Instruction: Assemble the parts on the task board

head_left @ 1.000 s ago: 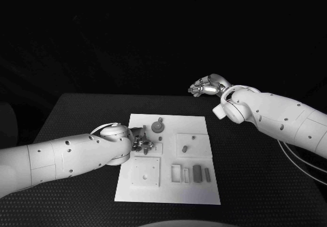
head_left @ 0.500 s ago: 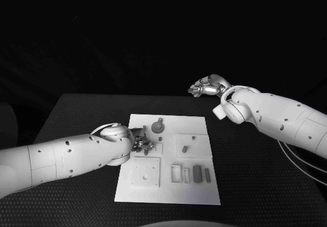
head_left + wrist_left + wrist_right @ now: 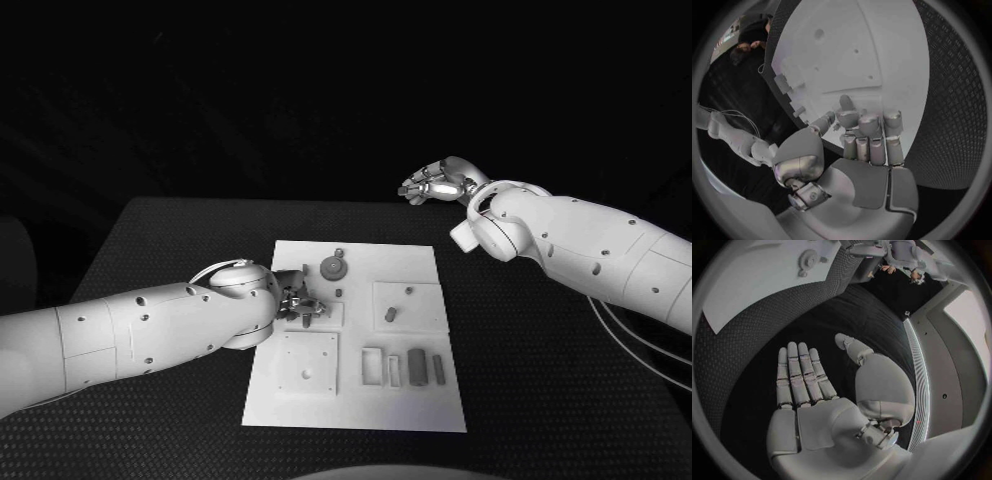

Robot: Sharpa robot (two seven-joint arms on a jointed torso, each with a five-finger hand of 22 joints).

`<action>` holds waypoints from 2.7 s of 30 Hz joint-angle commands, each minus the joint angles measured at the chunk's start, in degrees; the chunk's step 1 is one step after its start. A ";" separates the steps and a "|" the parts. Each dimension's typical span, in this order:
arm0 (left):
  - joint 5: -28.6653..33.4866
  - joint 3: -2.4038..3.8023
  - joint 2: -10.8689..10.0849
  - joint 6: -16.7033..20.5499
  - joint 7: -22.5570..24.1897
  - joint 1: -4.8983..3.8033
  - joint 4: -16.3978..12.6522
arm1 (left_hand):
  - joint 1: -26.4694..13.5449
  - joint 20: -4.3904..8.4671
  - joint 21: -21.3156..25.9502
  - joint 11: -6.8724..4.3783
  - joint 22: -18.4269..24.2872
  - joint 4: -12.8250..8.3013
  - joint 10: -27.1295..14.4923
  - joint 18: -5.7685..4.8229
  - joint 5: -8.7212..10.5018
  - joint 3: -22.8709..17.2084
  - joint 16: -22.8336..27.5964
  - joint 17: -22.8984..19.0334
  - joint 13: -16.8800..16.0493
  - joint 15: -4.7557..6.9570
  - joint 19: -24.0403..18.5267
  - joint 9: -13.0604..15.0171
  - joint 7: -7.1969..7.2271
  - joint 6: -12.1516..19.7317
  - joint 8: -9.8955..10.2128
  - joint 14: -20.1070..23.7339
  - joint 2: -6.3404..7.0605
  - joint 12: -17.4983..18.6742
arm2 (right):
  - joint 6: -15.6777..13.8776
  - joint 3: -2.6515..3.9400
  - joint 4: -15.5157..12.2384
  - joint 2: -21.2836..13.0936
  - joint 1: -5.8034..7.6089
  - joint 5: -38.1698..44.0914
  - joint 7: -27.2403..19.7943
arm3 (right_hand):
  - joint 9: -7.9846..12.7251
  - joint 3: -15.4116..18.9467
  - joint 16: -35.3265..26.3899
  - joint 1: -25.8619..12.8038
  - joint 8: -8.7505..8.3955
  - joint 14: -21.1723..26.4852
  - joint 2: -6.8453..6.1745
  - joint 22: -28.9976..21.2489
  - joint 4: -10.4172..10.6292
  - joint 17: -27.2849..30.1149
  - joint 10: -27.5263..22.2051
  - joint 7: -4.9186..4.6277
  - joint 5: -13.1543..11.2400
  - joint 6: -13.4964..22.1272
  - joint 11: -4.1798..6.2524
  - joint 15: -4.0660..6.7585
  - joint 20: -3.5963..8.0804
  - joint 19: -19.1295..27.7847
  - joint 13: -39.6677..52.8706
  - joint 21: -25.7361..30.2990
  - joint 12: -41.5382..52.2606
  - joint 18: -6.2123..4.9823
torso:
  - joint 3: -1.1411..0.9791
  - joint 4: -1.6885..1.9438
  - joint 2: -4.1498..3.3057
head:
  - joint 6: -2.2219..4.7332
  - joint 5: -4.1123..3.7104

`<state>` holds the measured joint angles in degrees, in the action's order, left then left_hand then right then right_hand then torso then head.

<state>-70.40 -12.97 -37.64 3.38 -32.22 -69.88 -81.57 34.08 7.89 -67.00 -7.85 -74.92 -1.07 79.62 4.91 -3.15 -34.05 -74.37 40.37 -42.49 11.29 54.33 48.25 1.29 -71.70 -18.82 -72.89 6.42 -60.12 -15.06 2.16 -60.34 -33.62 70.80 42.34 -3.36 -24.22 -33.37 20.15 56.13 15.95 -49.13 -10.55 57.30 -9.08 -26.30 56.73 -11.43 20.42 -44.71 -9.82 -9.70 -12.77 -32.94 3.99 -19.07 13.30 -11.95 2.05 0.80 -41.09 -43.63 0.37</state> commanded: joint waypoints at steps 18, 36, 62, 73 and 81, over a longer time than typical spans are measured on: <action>3.66 2.40 -0.45 1.07 -0.02 -0.01 -0.13 | -4.98 7.90 0.56 0.11 -0.45 1.49 -0.39 1.79 0.32 7.72 -0.79 0.07 -0.32 1.27 -1.43 0.54 0.10 1.70 0.21 0.70 3.05 -0.56 | 0.47 0.03 0.06 0.06 -0.18 0.12 -0.25 | 0.15 0.27 -0.43 -0.01 0.19 0.40 0.07 0.16 -0.06 0.17 0.27 -1.15 0.31 0.72 -0.20 -0.28 0.05 0.60 -0.11 0.45 -0.58 0.74 | 0.05 0.06 0.05 | 0.25 -0.05; 14.69 4.02 -1.00 0.25 1.87 -6.82 3.52 | 4.20 5.57 6.00 4.57 2.20 -5.93 -5.15 -0.22 -0.73 9.43 7.68 -4.35 3.98 -2.28 -5.35 -3.18 -4.51 12.04 7.15 5.75 -1.08 7.47 | 0.48 0.03 0.47 -0.07 -0.19 0.06 -0.30 | 0.19 0.28 -0.46 -0.01 0.18 0.43 0.08 0.21 -0.04 0.18 0.27 -1.17 0.31 0.76 -0.21 -0.30 0.04 0.65 -0.10 0.51 -0.64 0.76 | -0.06 0.04 0.01 | 1.81 0.16; 9.79 4.09 7.24 -2.88 4.43 -7.51 21.42 | 8.08 3.41 10.45 6.14 3.70 -9.74 -7.89 -2.07 -2.20 9.75 13.08 -6.15 7.03 -5.30 -8.06 -3.85 -6.02 14.19 7.89 8.79 -1.23 13.45 | 0.45 0.03 0.71 0.24 -0.18 -0.25 -0.55 | 0.22 0.25 -0.49 0.05 0.20 0.46 0.17 0.27 -0.03 0.19 0.29 -1.16 0.32 0.76 -0.22 -0.26 0.04 0.68 -0.10 0.57 -0.70 0.76 | 0.24 -0.24 -0.35 | 2.54 0.10; 10.13 4.05 8.78 -3.98 5.33 -6.67 24.41 | 6.90 3.61 10.55 6.01 3.49 -8.46 -7.59 -1.93 -1.38 10.02 12.70 -5.67 6.70 -5.02 -7.80 -3.97 -5.90 14.14 7.80 8.56 -0.97 13.12 | 0.58 0.03 -0.02 0.02 -0.16 -0.24 -0.44 | 0.23 0.27 -0.50 0.04 0.21 0.46 0.14 0.30 -0.02 0.19 0.30 -1.17 0.35 0.76 -0.23 -0.26 0.03 0.69 -0.09 0.60 -0.73 0.76 | 0.43 -0.46 -0.73 | 2.47 0.05; 10.96 3.94 9.52 -5.50 5.69 -5.70 24.50 | 6.53 3.75 10.41 5.90 3.26 -7.91 -7.36 -1.87 -1.32 10.09 12.23 -5.29 6.37 -4.79 -7.59 -4.01 -5.79 13.96 7.67 8.34 -1.04 12.69 | 0.52 0.03 -0.15 0.07 -0.16 -0.24 -0.44 | 0.24 0.27 -0.51 0.04 0.23 0.46 0.13 0.32 0.00 0.20 0.31 -1.17 0.38 0.76 -0.23 -0.26 0.03 0.70 -0.09 0.62 -0.76 0.76 | 0.40 -0.41 -0.63 | 2.20 0.00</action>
<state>-59.96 -9.03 -28.40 -0.33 -27.62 -75.69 -57.08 41.07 5.21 -56.56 -1.84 -71.59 -9.41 71.79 3.10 -4.61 -23.98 -61.90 35.02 -36.08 6.36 46.39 44.32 -4.79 -57.92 -11.04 -64.12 5.35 -47.10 -15.06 2.15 -60.37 -33.57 70.64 42.18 -3.39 -24.07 -33.38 19.92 56.13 15.95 -48.99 -10.55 57.55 -9.09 -26.20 56.73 -11.38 20.42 -44.36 -9.82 -9.84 -12.77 -32.53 3.96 -18.84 12.85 -11.95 2.44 0.36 -41.77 -41.37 0.40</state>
